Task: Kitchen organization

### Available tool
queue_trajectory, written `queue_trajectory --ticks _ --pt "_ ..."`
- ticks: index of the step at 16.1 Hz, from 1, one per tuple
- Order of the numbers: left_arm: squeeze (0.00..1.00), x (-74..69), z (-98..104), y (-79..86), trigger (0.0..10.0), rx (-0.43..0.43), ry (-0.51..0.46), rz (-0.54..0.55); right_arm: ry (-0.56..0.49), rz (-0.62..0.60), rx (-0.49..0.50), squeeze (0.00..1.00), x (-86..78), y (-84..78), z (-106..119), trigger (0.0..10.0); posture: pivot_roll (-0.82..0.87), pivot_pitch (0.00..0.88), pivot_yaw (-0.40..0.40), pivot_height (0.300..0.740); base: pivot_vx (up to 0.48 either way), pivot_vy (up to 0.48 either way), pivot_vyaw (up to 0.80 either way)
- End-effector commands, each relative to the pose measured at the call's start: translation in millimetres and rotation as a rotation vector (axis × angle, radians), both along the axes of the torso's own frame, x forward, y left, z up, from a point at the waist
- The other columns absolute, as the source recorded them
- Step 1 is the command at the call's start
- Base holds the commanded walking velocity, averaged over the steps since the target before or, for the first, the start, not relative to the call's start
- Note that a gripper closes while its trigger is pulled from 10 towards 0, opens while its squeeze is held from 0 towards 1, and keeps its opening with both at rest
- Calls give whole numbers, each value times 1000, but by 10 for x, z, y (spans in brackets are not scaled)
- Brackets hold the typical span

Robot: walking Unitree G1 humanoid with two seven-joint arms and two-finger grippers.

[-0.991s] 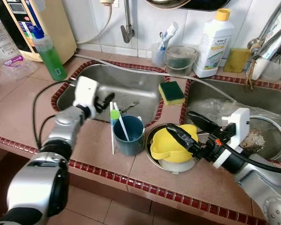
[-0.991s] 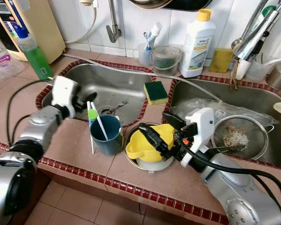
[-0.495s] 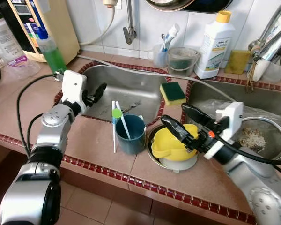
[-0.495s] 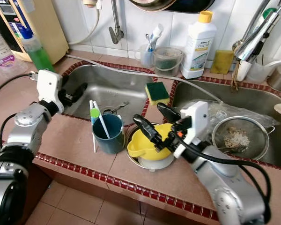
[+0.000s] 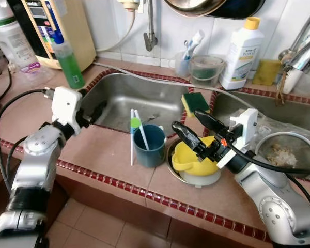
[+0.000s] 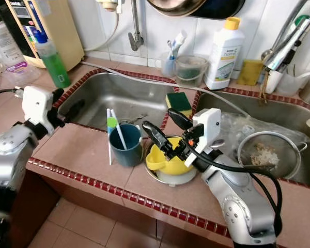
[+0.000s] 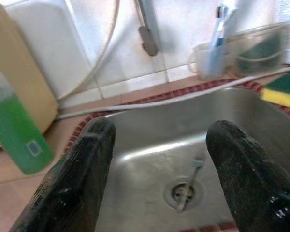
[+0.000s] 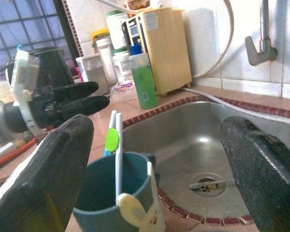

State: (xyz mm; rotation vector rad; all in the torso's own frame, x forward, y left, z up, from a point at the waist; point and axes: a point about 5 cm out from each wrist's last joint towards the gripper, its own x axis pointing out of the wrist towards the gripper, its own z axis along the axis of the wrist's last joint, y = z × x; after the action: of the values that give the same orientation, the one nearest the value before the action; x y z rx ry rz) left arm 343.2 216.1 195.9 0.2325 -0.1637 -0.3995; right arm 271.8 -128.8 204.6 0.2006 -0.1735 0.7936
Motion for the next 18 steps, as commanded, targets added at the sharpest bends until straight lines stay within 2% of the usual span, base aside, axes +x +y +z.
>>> queue_trajectory --ticks 1,4,8,12,18 --pt "0 -112 28 -49 10000 15 20 -73 -23 18 1 0 26 19 20 10000 -131 17 56 740 0 0 0" --pt "0 -264 4 -158 10000 21 58 -154 -32 43 5 0 71 29 25 10000 -118 10 45 740 0 0 0" --pt "0 -532 -61 -402 10000 16 125 -300 -56 102 14 0 157 60 73 10000 -109 3 30 740 0 0 0" --pt "0 -653 -29 -530 10000 9 146 -372 -43 159 -1 0 299 86 83 10000 -106 9 20 740 0 0 0" --pt "0 -762 97 -614 10000 -12 143 -394 7 258 -55 0 521 61 1 10000 -88 24 -1 740 0 0 0"
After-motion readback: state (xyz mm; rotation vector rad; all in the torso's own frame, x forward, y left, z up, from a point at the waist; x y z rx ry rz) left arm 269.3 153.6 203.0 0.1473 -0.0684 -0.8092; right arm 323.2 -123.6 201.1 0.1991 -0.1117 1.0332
